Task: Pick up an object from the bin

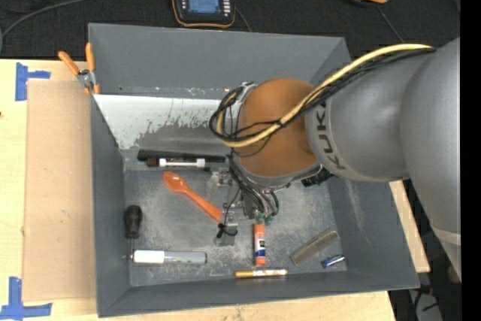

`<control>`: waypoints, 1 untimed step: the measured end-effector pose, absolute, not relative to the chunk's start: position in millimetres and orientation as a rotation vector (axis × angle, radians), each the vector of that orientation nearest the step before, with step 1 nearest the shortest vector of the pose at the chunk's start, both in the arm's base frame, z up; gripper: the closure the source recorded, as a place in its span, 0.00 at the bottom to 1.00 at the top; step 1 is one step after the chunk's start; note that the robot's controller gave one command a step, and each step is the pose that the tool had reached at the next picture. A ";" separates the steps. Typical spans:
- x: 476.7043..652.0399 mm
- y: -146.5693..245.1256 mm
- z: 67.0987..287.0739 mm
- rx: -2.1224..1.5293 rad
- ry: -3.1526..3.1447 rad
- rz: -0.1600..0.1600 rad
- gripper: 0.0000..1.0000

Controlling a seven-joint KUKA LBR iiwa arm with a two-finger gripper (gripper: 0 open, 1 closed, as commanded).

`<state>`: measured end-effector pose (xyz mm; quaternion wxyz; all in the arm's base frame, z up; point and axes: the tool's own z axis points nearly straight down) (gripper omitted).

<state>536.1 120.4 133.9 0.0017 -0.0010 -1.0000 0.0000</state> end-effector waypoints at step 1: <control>562.1 129.6 107.0 -0.011 -3.136 -0.001 0.00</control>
Offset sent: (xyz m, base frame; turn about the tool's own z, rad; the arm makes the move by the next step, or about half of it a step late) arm 0.0156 0.0119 -0.0331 0.0197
